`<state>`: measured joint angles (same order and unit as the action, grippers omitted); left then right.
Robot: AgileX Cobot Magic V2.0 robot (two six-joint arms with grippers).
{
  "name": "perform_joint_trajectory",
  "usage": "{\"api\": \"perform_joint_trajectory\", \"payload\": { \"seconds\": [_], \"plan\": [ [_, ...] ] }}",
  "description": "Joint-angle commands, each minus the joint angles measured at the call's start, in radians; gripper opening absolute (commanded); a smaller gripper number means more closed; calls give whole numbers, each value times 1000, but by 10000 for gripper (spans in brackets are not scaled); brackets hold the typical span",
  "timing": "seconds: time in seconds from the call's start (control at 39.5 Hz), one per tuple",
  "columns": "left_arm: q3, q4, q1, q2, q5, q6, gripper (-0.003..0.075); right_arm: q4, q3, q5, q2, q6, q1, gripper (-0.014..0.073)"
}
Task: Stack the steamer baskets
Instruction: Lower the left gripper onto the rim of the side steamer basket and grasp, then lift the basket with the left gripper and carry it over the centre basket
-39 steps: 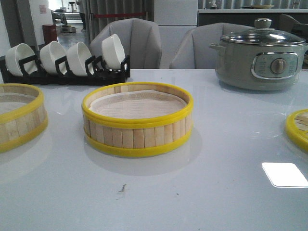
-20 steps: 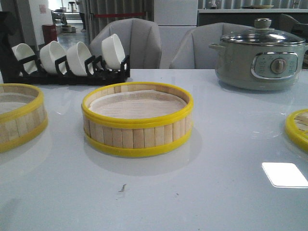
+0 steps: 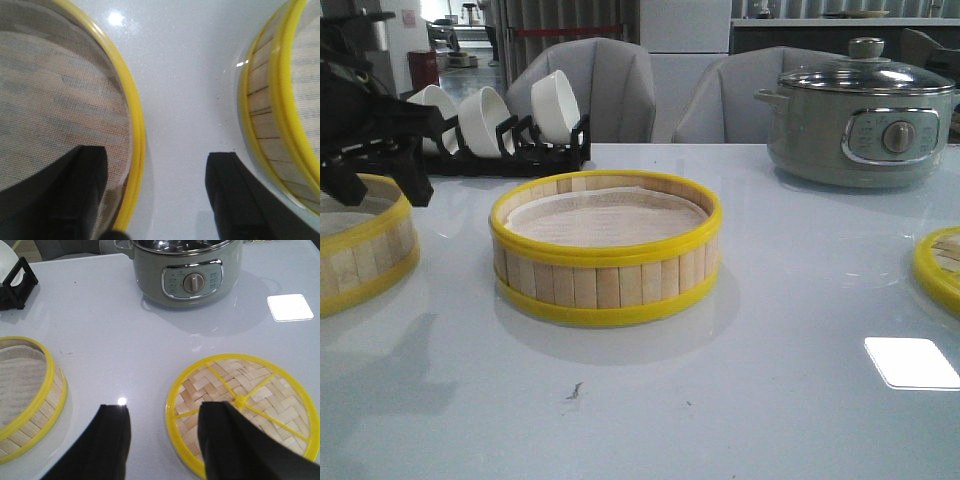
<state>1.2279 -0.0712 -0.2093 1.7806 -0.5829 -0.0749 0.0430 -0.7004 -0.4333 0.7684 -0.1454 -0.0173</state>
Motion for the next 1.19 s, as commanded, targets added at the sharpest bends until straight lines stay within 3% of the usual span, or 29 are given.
{"api": "perform_joint_trajectory", "payload": {
  "seconds": [0.0,0.25,0.3,0.35,0.38,0.41,0.43,0.48,0.86,1.17],
  "plan": [
    [42,-4,-9,-1,35,-5,487,-10,-35,89,-2,4,-1,433],
    [44,-4,-9,46,31,-5,457,-10,-35,89,-2,4,-1,433],
    [44,-4,-9,46,34,-5,394,-10,-35,89,-2,4,-1,433],
    [44,-3,-9,46,34,-5,281,-10,-35,89,-2,4,-1,433],
    [44,0,-9,46,34,-2,218,-10,-35,89,-2,4,-1,433],
    [44,5,-9,46,30,-2,104,-10,-35,89,-2,4,-1,433],
    [44,11,-9,46,30,0,60,-10,-35,89,-2,4,-1,433],
    [44,21,-9,46,28,0,118,-10,-35,89,-2,4,-1,433],
    [145,31,-30,4,-79,6,89,-10,-35,89,-2,4,-1,433],
    [338,55,-179,-68,-169,10,88,-10,-35,89,-2,4,-1,433]
  ]
}}
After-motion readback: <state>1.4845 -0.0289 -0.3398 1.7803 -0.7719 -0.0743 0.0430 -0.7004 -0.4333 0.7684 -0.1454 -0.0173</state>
